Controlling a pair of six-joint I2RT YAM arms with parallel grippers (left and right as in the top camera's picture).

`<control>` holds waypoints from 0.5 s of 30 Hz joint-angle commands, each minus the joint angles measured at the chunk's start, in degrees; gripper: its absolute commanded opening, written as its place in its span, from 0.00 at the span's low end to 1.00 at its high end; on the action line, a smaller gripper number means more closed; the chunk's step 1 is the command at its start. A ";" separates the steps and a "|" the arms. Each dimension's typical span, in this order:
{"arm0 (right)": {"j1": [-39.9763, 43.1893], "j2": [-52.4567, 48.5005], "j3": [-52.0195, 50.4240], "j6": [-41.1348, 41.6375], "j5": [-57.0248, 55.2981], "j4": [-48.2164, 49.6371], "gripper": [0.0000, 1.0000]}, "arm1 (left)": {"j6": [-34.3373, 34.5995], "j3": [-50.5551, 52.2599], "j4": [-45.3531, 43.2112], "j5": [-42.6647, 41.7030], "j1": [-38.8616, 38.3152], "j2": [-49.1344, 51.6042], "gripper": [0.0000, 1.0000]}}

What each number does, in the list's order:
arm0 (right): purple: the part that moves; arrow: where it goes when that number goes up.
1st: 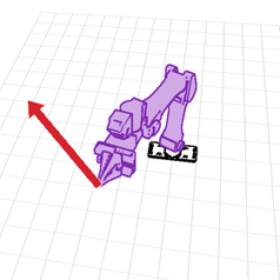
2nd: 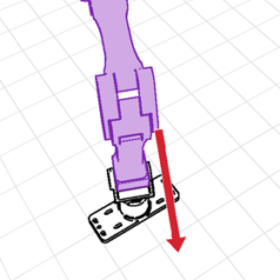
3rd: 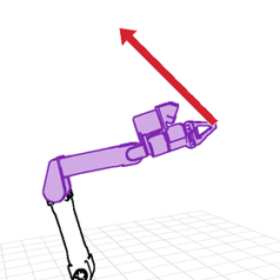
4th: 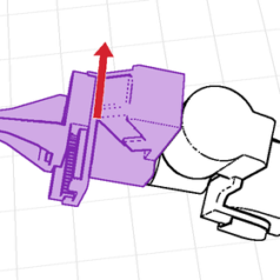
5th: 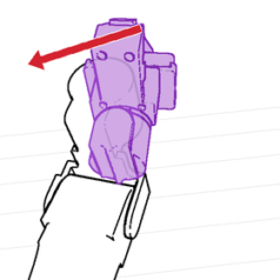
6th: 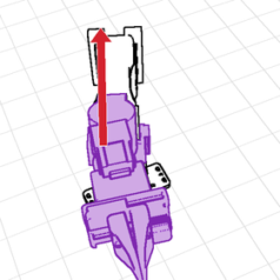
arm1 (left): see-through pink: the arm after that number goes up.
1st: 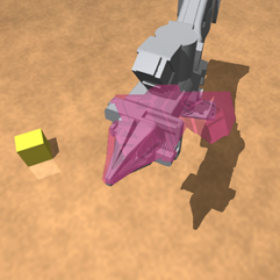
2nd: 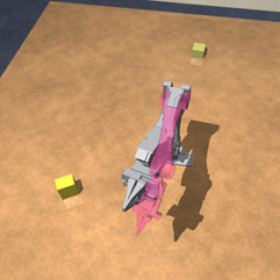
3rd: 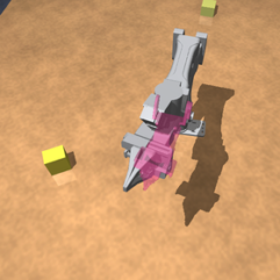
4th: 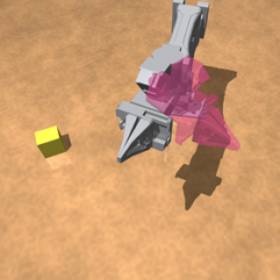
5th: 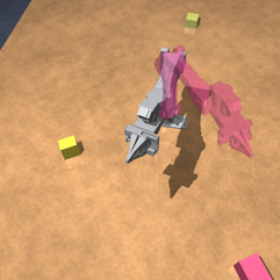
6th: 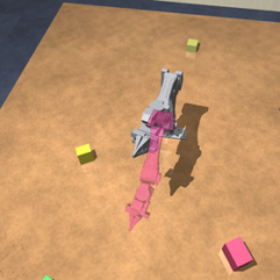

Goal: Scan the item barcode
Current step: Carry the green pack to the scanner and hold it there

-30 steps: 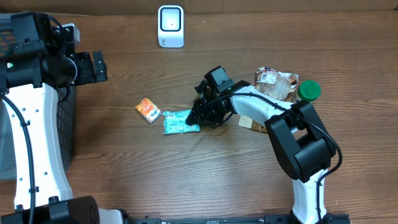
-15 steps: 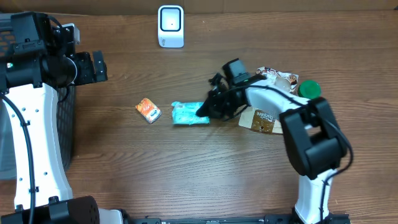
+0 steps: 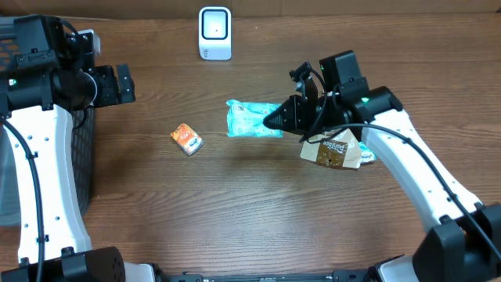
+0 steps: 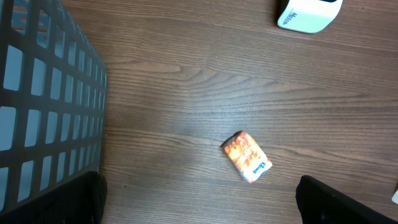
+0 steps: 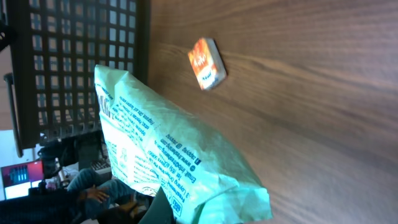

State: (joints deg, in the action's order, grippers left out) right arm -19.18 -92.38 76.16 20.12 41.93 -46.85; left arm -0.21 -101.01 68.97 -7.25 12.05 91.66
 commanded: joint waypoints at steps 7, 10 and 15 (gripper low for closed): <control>-0.20 3.02 0.46 -1.86 -2.89 -4.33 0.04 | -0.94 -1.46 -0.04 0.20 -0.07 -0.04 1.00; -0.20 3.02 0.46 -2.01 -2.86 -4.28 0.04 | -0.94 -1.46 -0.04 0.20 -0.07 -0.04 0.99; -0.20 3.02 0.48 -2.01 -2.86 -4.26 0.04 | -0.94 -1.46 -0.04 0.20 -0.07 -0.04 0.99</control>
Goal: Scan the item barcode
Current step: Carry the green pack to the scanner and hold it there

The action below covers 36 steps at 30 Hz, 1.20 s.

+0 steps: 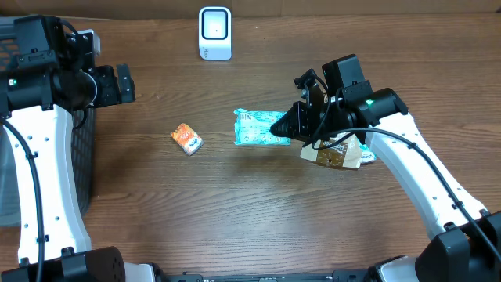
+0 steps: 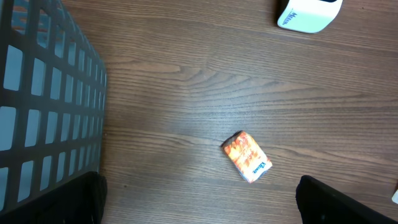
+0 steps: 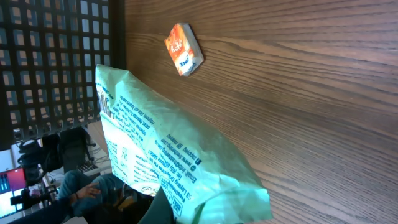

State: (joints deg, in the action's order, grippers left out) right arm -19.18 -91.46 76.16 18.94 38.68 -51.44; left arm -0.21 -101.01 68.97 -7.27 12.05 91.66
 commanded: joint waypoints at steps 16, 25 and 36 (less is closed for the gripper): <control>-0.20 -6.10 35.10 -3.54 -17.38 -20.44 0.04 | -0.94 -1.46 -0.04 0.22 -0.07 -0.04 1.00; -1.97 -24.13 66.73 -7.17 -28.37 -28.39 0.04 | -0.94 -1.46 -0.04 0.22 -0.07 -0.04 1.00; -10.49 -36.83 65.20 -32.63 -63.43 2.16 0.04 | -0.94 -1.46 -0.04 0.22 -0.07 0.09 1.00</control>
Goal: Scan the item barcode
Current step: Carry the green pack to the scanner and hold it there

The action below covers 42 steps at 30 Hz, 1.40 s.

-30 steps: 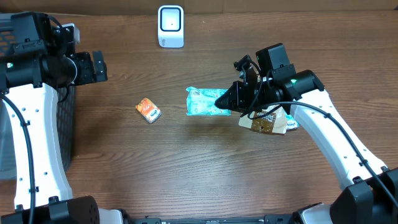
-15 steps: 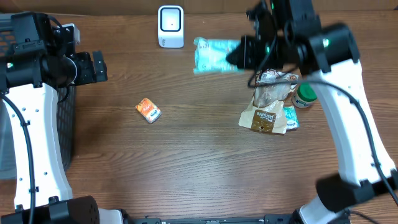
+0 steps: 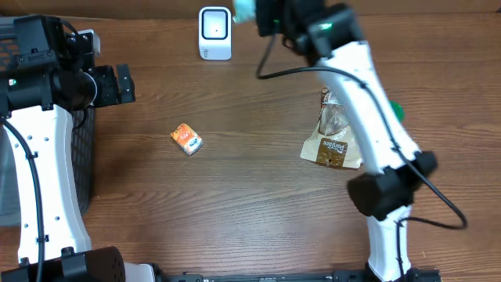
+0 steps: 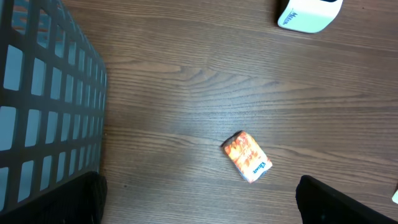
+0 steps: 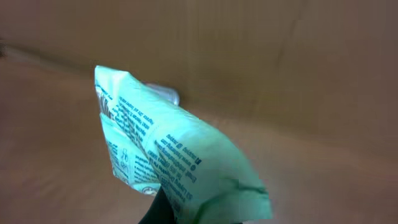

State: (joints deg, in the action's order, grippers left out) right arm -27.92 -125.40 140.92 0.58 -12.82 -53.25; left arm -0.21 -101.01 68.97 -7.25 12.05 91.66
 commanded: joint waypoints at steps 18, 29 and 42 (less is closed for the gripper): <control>-4.52 -25.29 0.42 -68.08 -18.60 48.98 0.04 | -0.94 -1.46 -0.04 0.20 -0.07 0.59 1.00; -4.59 -26.36 0.42 -69.66 -17.99 49.35 0.04 | -0.94 -1.46 -0.04 0.20 -0.07 0.59 1.00; -5.88 -26.01 0.42 -69.61 -17.92 48.61 0.04 | -0.94 -1.46 -0.04 0.20 -0.07 0.59 0.99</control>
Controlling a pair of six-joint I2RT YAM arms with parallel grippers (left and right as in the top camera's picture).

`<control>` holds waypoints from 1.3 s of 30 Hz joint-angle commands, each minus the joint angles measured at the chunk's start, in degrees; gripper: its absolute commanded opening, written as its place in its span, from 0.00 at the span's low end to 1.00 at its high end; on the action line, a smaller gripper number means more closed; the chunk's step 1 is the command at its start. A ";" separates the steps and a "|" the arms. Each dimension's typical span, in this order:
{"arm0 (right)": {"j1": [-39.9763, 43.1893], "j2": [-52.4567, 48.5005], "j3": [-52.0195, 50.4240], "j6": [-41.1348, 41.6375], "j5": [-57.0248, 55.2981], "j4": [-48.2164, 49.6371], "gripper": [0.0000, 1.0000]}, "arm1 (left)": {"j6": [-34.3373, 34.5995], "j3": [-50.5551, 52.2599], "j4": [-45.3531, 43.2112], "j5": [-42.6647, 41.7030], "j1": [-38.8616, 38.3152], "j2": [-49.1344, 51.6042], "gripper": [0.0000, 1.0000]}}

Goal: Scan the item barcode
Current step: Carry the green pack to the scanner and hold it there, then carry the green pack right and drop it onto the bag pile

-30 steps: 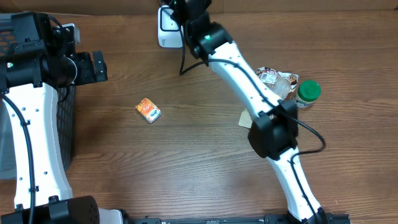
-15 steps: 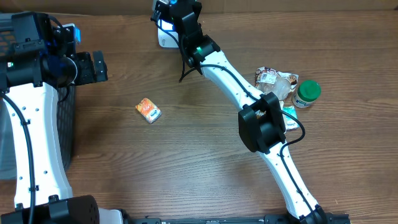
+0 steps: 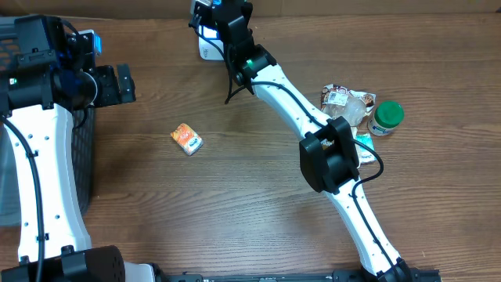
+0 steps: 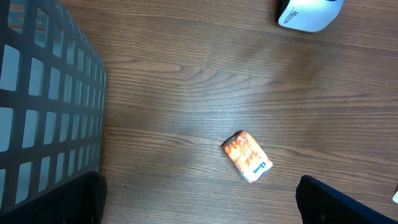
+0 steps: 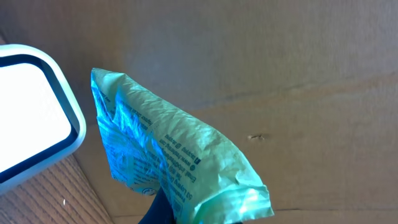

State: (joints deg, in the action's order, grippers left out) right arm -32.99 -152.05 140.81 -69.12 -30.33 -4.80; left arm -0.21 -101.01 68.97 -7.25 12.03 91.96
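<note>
A light green packet with printed text fills the right wrist view, and my right gripper is shut on its lower end. The packet hangs right beside the white barcode scanner, whose face glows bluish. From overhead, the right arm reaches to the back edge, with the gripper over the scanner. My left gripper is open and holds nothing. It hovers at the left near a small orange packet.
A black wire basket stands at the far left. The orange packet lies left of centre. At the right are a brown snack bag and a green-lidded jar. A cardboard wall rises behind the scanner.
My right gripper has moved left with the green packet, from right of the scanner to directly over it. The scanner face now shows beside the packet. The left arm has not moved.
My right gripper first held the green packet low over the middle of the table, next to the brown bag. Then it was up at the back edge, right of the scanner. Now the packet is at the scanner's face. The left gripper stayed open and still.
</note>
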 commanded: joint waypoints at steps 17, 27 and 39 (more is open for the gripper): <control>1.40 27.87 0.59 52.28 4.55 -35.34 0.04 | -0.94 -1.46 -0.04 0.20 -0.04 0.28 1.00; 11.32 40.85 0.59 92.00 19.74 -75.34 0.04 | -0.94 -1.46 -0.04 0.20 -0.04 0.28 1.00; 25.14 39.58 -11.39 105.22 23.98 -89.72 0.04 | -0.94 -1.46 -0.04 0.20 -0.04 0.28 1.00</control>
State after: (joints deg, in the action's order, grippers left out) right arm -8.95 -112.66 132.90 32.01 -7.88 -95.81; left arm -0.21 -101.03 68.97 -7.25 12.05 91.96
